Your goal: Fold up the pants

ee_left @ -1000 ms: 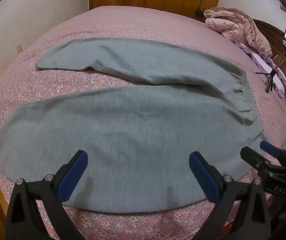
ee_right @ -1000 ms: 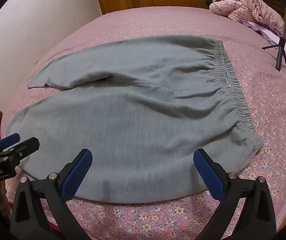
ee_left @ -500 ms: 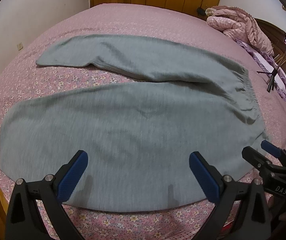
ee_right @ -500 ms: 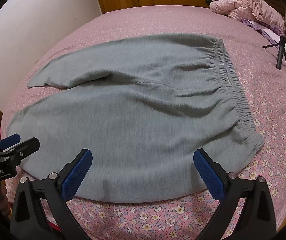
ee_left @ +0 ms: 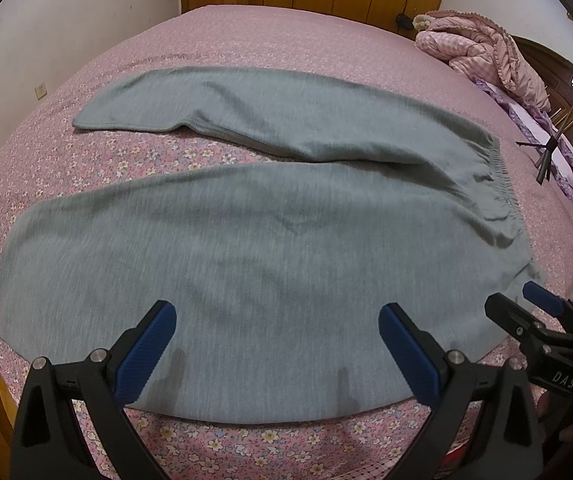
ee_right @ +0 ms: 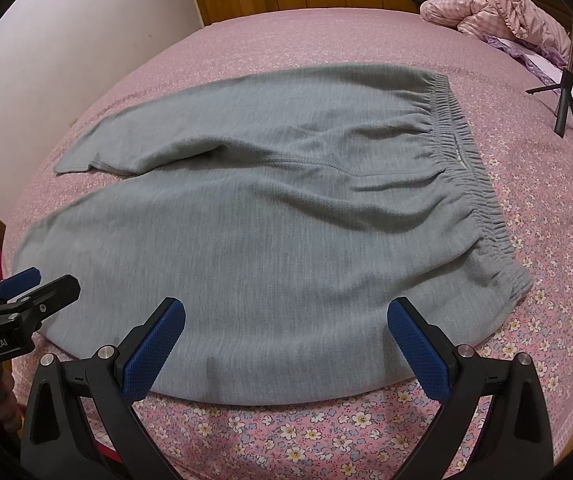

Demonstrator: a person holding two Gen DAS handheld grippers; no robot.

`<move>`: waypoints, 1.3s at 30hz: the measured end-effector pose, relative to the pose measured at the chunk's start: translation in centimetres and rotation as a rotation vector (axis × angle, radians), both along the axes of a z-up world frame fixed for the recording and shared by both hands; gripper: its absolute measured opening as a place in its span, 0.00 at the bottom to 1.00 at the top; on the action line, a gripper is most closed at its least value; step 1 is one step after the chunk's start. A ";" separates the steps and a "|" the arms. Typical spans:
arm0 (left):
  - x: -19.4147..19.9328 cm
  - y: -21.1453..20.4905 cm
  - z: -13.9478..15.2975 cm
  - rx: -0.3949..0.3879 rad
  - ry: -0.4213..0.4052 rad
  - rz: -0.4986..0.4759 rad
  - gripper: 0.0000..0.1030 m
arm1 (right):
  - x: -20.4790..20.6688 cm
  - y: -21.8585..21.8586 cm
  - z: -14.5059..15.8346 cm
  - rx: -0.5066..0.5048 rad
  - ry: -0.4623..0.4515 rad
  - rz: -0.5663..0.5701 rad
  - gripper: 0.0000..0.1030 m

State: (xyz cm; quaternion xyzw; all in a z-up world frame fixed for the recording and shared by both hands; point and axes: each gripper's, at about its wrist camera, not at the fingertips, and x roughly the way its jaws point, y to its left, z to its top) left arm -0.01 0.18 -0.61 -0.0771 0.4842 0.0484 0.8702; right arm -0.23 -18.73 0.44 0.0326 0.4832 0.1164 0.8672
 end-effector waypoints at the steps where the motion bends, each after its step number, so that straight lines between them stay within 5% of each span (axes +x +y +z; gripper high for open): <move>1: 0.0 0.0 0.0 0.000 0.000 0.000 1.00 | 0.0 0.0 0.0 0.001 0.001 0.000 1.00; 39: 0.1 0.1 -0.5 -0.003 0.032 -0.001 1.00 | 0.0 0.0 -0.6 -0.003 0.021 0.001 1.00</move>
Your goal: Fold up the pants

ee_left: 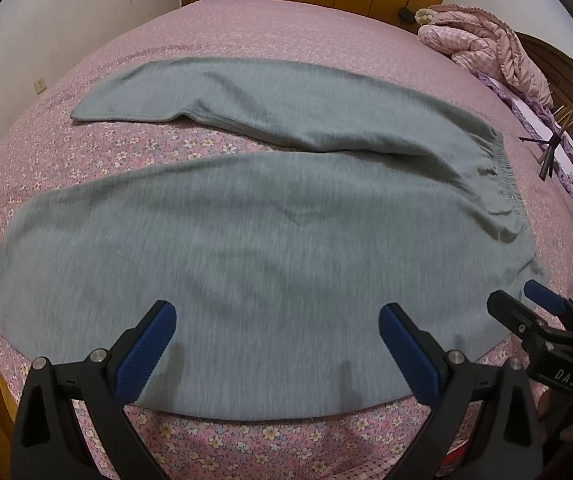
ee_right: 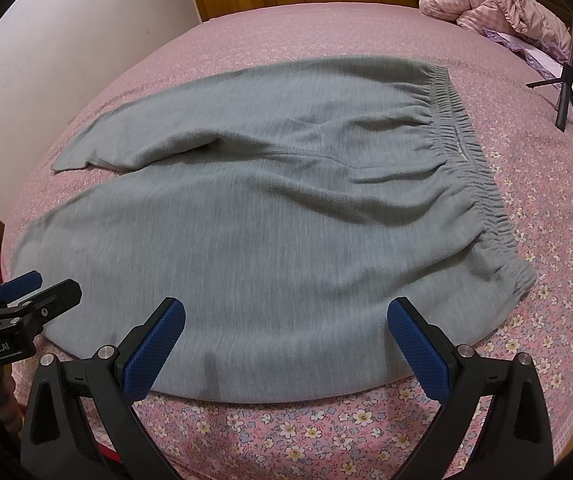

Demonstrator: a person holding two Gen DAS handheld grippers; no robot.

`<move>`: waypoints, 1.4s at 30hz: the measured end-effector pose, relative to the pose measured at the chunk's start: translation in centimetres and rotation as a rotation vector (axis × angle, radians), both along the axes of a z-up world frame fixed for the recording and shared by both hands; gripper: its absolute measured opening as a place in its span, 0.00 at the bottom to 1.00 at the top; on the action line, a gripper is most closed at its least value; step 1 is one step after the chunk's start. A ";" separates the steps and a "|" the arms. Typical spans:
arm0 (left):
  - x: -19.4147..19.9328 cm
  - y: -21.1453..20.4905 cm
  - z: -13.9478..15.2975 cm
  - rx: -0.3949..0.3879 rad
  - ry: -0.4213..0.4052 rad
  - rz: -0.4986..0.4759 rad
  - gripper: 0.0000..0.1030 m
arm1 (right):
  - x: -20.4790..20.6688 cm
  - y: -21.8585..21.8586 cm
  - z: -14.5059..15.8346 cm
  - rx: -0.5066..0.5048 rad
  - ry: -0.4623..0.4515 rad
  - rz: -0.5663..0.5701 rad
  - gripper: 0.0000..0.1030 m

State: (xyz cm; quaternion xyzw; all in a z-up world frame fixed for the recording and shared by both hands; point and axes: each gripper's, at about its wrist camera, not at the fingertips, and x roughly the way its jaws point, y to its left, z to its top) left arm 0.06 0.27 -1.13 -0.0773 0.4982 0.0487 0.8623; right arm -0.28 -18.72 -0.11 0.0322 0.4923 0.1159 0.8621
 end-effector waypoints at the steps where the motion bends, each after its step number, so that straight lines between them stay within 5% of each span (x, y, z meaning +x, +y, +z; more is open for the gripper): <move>1: 0.0 0.0 0.0 -0.001 0.002 -0.002 1.00 | 0.0 0.0 0.0 -0.001 0.001 0.000 1.00; 42: 4.2 1.0 -0.9 -0.006 0.087 -0.057 1.00 | 4.8 -2.9 0.1 0.017 0.064 -0.032 1.00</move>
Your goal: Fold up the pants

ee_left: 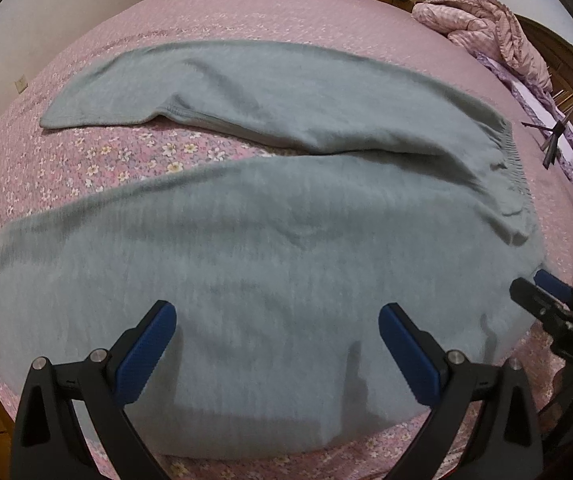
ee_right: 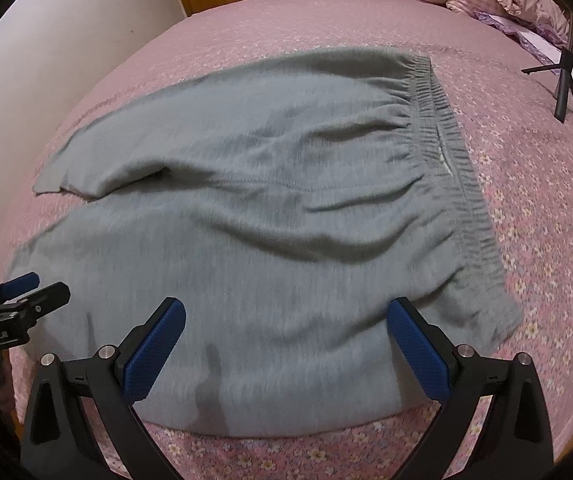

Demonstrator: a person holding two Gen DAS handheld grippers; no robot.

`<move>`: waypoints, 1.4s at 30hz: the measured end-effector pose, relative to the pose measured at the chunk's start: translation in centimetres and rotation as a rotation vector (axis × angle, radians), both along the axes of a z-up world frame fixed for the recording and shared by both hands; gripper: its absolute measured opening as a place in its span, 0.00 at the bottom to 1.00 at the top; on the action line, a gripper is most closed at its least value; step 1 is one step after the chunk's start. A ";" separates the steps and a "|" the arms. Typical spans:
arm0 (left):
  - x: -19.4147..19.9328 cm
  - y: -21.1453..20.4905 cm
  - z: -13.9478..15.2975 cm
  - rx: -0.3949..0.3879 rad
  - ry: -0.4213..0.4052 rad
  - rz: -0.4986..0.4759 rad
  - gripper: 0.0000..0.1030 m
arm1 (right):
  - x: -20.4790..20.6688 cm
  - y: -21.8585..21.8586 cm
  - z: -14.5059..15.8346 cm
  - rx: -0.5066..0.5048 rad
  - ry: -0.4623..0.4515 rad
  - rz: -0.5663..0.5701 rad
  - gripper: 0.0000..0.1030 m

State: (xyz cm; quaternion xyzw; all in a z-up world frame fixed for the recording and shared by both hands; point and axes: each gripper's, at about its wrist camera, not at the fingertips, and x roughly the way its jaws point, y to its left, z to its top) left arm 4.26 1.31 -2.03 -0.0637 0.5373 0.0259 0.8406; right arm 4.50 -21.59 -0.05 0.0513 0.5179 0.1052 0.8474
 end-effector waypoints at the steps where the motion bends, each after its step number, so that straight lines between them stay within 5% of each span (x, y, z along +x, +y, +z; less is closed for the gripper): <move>1: 0.2 0.1 0.0 0.004 0.000 -0.002 1.00 | 0.3 -0.1 0.1 0.000 -0.003 0.000 1.00; 24: 7.2 0.8 2.9 -0.008 -0.029 -0.028 1.00 | 5.6 -3.2 2.7 -0.024 -0.006 -0.022 1.00; 42: 13.1 -0.1 3.9 0.060 -0.025 -0.112 1.00 | 10.9 -5.5 2.9 -0.069 -0.031 -0.010 1.00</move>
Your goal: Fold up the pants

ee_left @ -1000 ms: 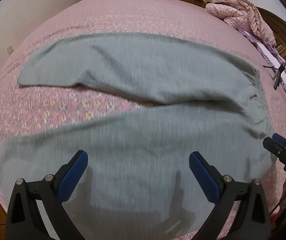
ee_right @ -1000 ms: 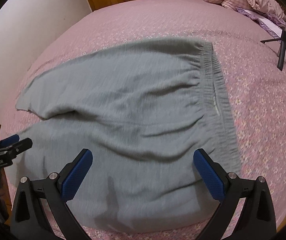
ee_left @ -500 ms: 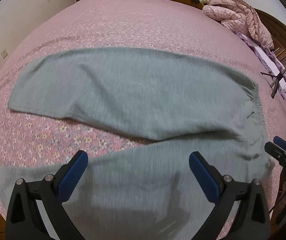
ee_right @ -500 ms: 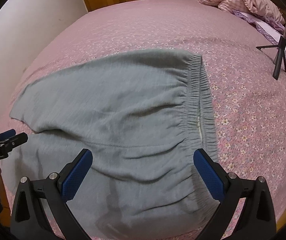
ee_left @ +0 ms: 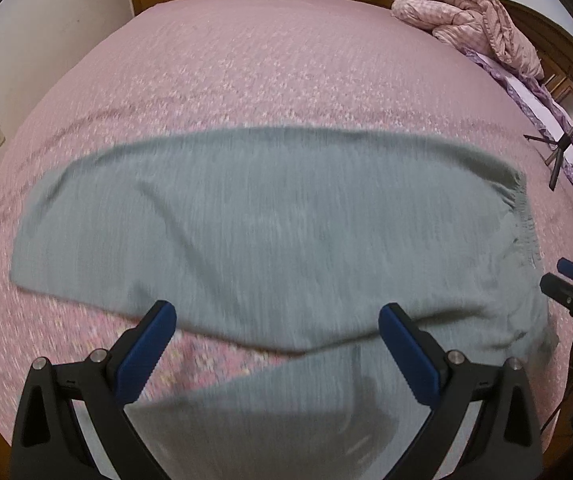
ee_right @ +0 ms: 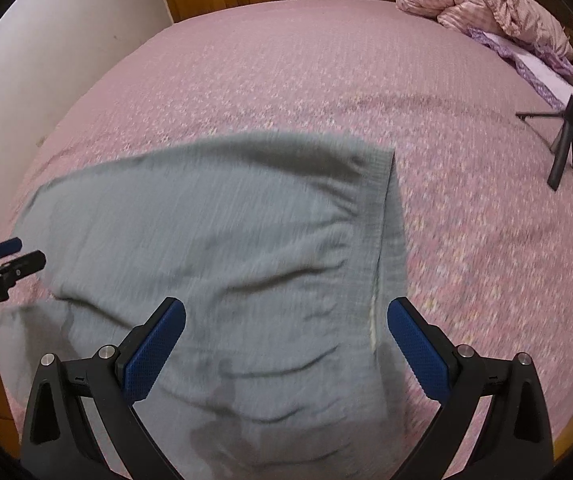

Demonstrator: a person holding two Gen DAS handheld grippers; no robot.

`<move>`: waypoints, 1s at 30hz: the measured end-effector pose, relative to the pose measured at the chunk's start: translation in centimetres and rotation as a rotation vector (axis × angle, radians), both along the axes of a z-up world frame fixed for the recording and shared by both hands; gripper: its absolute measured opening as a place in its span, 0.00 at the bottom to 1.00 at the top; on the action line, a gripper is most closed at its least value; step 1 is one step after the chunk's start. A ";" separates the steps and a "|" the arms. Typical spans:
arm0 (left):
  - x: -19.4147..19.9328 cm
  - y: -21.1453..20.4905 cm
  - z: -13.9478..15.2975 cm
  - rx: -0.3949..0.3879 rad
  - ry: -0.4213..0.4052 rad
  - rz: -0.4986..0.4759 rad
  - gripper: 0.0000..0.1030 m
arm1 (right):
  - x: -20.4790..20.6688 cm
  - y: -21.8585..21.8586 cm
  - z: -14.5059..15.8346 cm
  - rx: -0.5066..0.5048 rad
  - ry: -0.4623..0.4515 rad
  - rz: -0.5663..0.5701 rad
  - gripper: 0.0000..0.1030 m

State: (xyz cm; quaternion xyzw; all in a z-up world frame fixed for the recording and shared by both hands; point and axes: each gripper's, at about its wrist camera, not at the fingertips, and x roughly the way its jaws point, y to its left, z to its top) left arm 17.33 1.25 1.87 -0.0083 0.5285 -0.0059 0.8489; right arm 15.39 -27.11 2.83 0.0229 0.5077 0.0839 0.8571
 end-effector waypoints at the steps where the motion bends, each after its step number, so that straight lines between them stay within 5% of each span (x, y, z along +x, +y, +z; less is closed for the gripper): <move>1: 0.5 0.0 0.2 0.007 -0.004 -0.007 1.00 | 0.5 -0.2 0.1 -0.005 -0.004 -0.001 1.00; 14: 7.2 0.8 0.7 0.024 -0.003 -0.049 1.00 | 7.8 -2.3 -0.7 -0.018 0.017 -0.016 1.00; 30: 14.1 0.6 -2.2 0.010 0.034 -0.179 1.00 | 12.7 -1.9 -3.4 -0.046 0.056 0.049 1.00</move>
